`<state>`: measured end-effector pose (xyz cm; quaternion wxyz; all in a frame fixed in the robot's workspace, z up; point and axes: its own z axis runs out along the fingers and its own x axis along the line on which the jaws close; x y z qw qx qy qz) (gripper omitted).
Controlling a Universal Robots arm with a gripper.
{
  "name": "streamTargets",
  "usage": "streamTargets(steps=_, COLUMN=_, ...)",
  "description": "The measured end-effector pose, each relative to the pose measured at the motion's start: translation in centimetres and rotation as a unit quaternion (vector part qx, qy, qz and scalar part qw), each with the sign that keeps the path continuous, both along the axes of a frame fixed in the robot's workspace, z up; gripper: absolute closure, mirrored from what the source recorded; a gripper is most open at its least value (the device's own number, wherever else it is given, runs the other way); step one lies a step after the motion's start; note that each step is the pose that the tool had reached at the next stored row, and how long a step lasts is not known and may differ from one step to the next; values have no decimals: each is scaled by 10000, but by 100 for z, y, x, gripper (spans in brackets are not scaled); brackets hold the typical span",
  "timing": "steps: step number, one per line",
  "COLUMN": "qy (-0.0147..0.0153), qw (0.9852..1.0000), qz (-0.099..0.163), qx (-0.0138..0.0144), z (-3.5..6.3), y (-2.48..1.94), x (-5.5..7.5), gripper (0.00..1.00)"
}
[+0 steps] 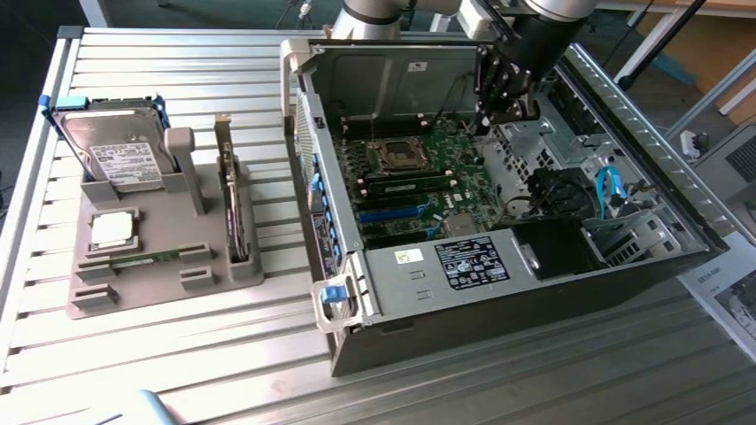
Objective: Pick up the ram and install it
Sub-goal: 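Press down the ram until it locks into place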
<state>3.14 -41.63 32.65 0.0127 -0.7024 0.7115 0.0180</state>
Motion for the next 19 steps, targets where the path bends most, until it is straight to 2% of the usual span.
streamTargets(steps=5, qy=0, qw=10000, qz=0, qx=2, z=-21, y=0, x=0, gripper=90)
streamTargets(steps=10, qy=0, qw=10000, qz=0, qx=1, z=-175, y=0, x=0, gripper=90)
streamTargets(steps=19, qy=0, qw=10000, qz=0, qx=2, z=-363, y=0, x=0, gripper=90)
